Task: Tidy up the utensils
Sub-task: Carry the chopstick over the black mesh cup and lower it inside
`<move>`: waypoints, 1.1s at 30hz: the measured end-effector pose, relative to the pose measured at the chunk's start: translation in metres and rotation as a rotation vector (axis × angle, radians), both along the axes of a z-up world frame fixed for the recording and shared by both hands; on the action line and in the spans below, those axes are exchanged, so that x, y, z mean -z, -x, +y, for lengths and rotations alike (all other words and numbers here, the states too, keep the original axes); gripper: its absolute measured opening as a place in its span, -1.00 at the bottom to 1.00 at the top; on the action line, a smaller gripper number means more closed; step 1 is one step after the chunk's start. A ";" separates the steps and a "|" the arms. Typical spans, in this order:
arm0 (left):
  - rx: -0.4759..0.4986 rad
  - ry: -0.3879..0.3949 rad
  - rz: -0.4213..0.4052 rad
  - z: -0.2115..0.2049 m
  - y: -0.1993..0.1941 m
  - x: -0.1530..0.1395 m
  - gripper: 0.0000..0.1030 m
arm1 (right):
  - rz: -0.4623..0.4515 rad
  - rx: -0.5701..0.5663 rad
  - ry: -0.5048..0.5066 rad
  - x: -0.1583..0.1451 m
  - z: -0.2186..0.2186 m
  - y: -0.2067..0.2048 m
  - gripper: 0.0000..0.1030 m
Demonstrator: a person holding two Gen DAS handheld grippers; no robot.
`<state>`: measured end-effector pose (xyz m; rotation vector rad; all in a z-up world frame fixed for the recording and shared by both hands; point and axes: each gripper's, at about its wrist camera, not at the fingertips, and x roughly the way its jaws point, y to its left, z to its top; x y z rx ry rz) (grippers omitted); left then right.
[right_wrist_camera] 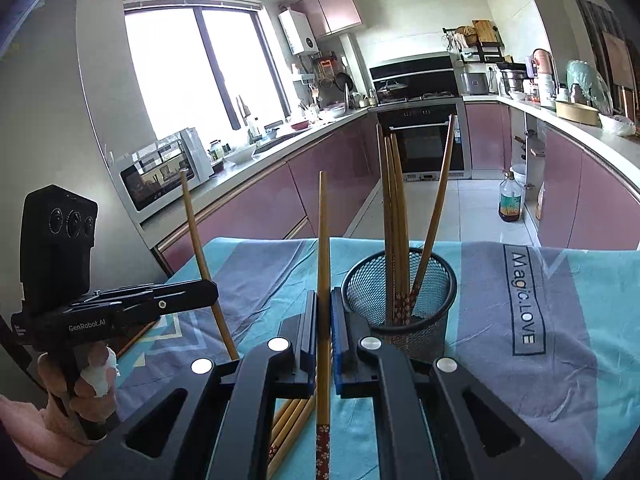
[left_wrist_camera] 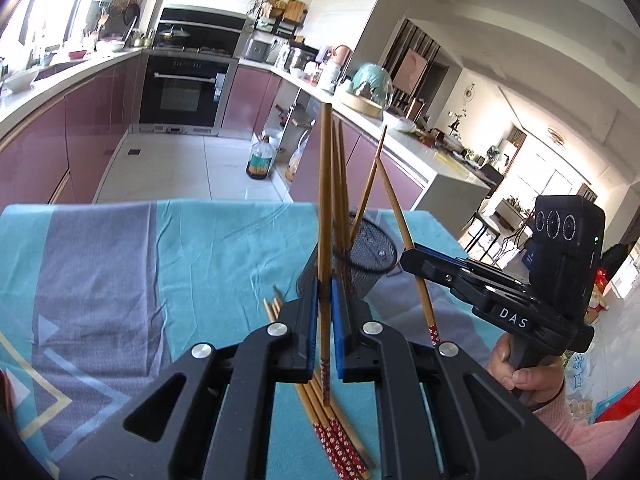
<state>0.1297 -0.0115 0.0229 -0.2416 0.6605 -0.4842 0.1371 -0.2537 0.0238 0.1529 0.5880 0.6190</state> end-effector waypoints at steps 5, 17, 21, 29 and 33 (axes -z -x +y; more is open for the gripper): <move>0.000 0.008 -0.047 -0.003 -0.003 -0.023 -0.86 | -0.041 0.015 -0.014 -0.012 -0.006 -0.006 -0.90; -0.008 0.041 -0.150 -0.013 -0.029 -0.078 -0.86 | -0.127 0.070 -0.024 -0.039 -0.017 -0.038 -0.90; -0.010 0.028 -0.162 -0.022 -0.041 -0.087 -0.86 | -0.133 0.086 -0.037 -0.041 -0.019 -0.055 -0.90; -0.009 -0.032 -0.145 -0.043 -0.062 -0.083 -0.86 | -0.185 0.128 -0.060 -0.045 -0.014 -0.078 -0.90; -0.009 -0.079 -0.125 -0.051 -0.066 -0.074 -0.86 | -0.252 0.159 -0.044 -0.042 -0.007 -0.082 -0.90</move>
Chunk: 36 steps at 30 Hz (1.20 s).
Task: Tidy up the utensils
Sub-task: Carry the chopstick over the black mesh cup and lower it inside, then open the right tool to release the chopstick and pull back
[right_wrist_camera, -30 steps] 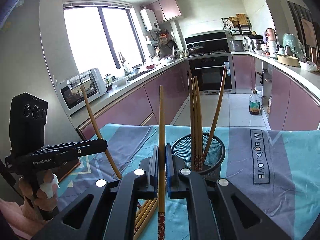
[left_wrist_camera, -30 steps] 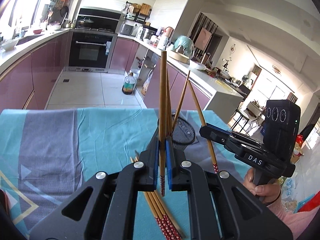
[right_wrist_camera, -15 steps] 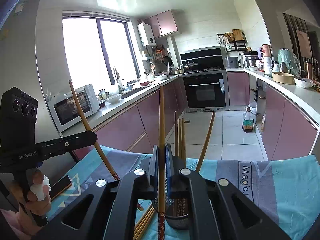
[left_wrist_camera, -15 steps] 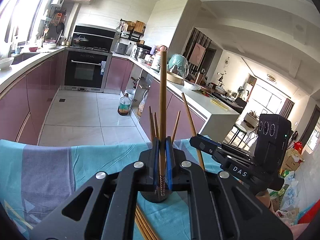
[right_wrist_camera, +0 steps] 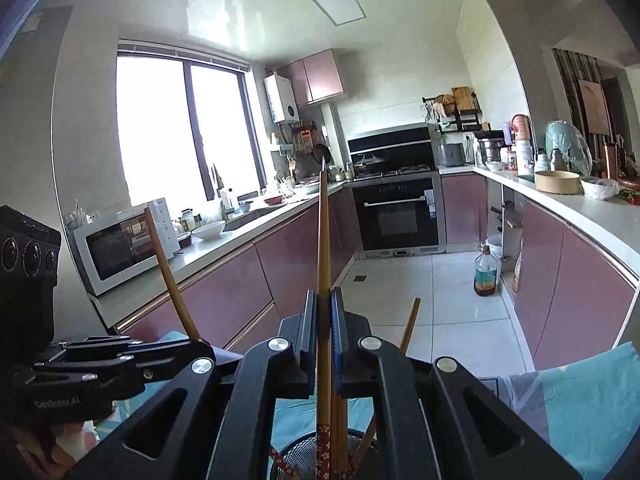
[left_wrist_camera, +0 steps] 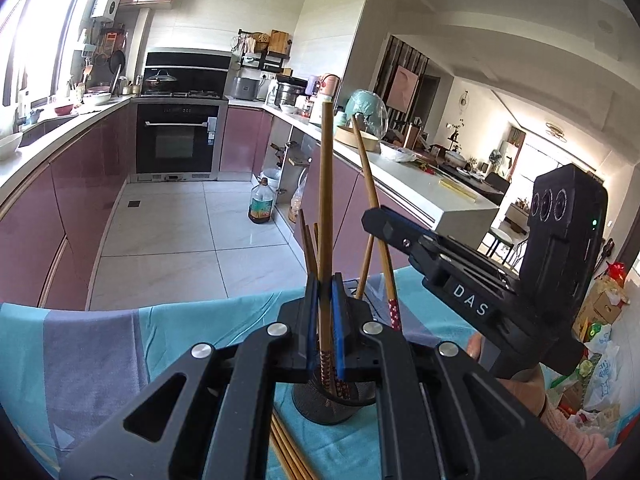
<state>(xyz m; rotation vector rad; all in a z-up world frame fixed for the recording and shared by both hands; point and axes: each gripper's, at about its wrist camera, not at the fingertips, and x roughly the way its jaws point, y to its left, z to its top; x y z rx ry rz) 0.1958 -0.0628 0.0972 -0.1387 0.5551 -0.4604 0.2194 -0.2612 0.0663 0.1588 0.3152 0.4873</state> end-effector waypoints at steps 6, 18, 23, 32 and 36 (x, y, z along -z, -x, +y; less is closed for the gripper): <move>0.003 -0.044 0.034 -0.012 -0.009 0.015 -0.86 | -0.017 0.040 0.040 0.020 0.005 -0.008 -0.90; 0.052 -0.102 0.080 -0.020 -0.021 0.031 -0.86 | 0.097 0.032 0.120 0.042 0.005 -0.003 -0.89; 0.077 -0.127 0.113 -0.028 -0.042 0.032 -0.86 | 0.207 -0.003 0.154 0.050 0.010 -0.008 -0.88; 0.095 -0.127 0.157 -0.037 -0.063 0.051 -0.85 | 0.265 -0.014 0.124 0.060 0.005 0.002 -0.70; 0.096 -0.115 0.159 -0.033 -0.064 0.057 -0.85 | 0.271 -0.019 0.109 0.062 0.003 0.008 -0.56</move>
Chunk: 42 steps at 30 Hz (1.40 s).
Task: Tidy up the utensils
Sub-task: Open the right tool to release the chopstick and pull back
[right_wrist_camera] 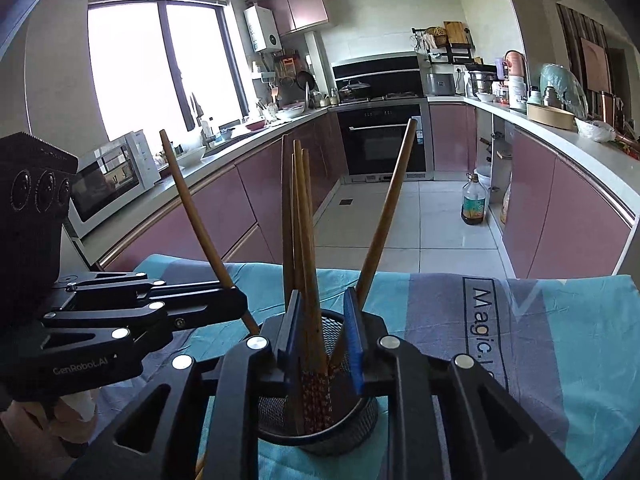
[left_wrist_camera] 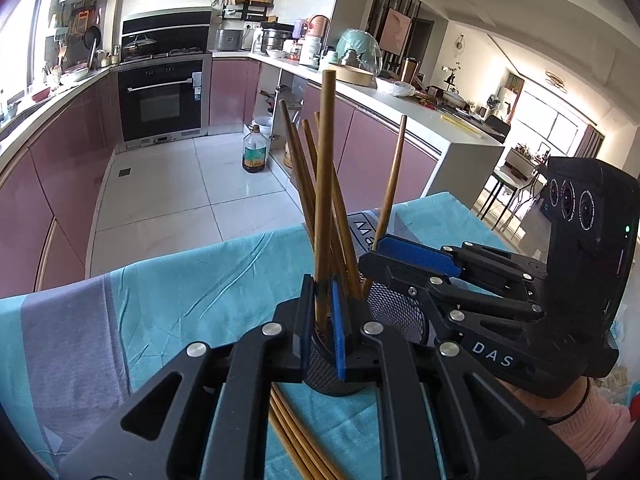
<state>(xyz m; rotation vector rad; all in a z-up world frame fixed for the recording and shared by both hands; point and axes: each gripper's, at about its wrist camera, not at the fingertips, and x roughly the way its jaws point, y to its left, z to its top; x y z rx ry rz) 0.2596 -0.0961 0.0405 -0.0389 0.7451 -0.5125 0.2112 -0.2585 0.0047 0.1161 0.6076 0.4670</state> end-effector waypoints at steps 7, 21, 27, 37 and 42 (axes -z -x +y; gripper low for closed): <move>-0.016 0.010 0.007 0.004 -0.006 0.009 -0.85 | 0.001 -0.008 -0.021 0.004 -0.001 0.013 -0.36; -0.090 0.002 -0.029 0.012 0.005 0.016 -0.44 | 0.012 -0.024 -0.015 0.010 0.003 0.032 -0.14; -0.142 -0.021 -0.086 0.019 0.028 0.013 -0.09 | -0.006 -0.026 -0.005 0.009 0.004 0.039 -0.02; -0.218 -0.062 -0.118 0.042 0.066 0.017 0.23 | -0.031 -0.067 0.011 0.007 0.012 0.063 0.17; -0.239 -0.059 -0.099 0.057 0.082 0.025 0.27 | -0.023 -0.100 0.046 0.014 0.024 0.078 0.31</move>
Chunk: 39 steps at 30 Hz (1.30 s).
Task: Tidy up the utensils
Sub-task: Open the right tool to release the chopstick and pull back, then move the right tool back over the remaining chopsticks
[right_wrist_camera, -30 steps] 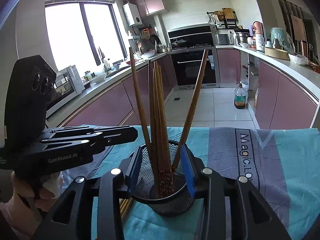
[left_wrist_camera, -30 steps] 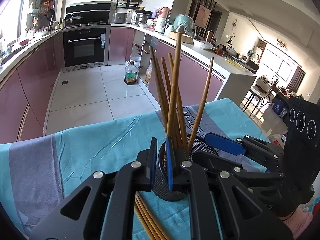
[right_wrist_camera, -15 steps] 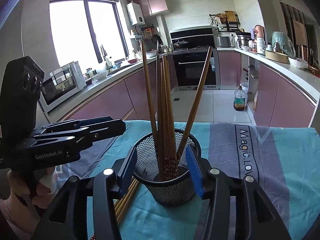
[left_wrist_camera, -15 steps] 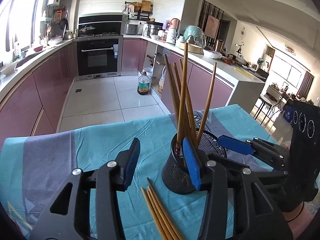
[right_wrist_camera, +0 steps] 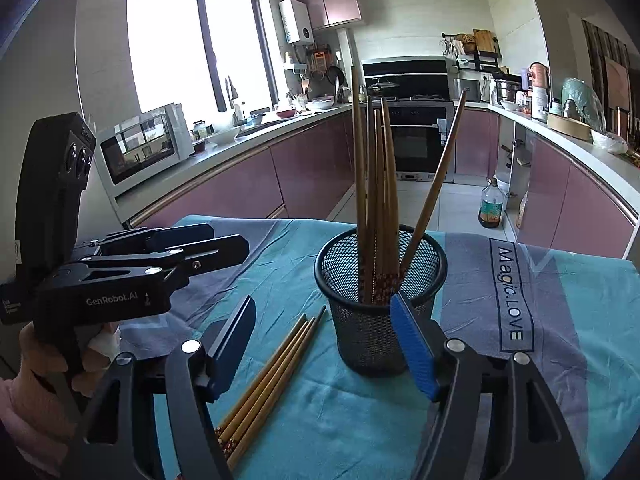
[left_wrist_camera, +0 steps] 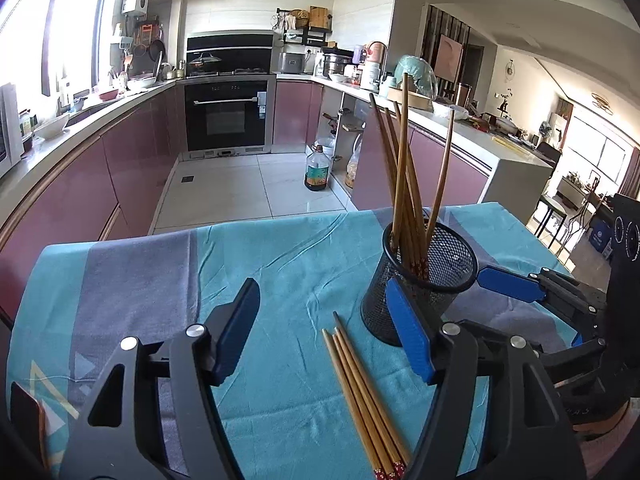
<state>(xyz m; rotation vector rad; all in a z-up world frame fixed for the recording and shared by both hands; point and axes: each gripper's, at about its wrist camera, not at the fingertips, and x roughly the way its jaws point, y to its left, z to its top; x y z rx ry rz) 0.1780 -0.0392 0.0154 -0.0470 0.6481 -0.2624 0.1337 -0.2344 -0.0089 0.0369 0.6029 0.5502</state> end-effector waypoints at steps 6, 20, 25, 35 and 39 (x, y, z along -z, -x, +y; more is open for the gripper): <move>-0.020 -0.015 0.016 0.011 0.020 0.012 0.27 | 0.033 -0.040 0.025 0.011 0.016 0.011 0.31; -0.053 -0.028 0.100 0.024 0.045 0.046 0.28 | 0.171 -0.089 0.066 0.043 0.040 0.017 0.22; -0.054 -0.043 0.135 0.027 0.050 0.059 0.28 | 0.200 -0.094 0.092 0.052 0.044 0.020 0.11; -0.023 -0.053 0.187 0.020 0.057 0.079 0.28 | 0.239 -0.078 0.144 0.064 0.046 0.019 -0.22; -0.008 -0.058 0.194 0.015 0.057 0.083 0.28 | 0.239 -0.073 0.157 0.067 0.046 0.019 -0.22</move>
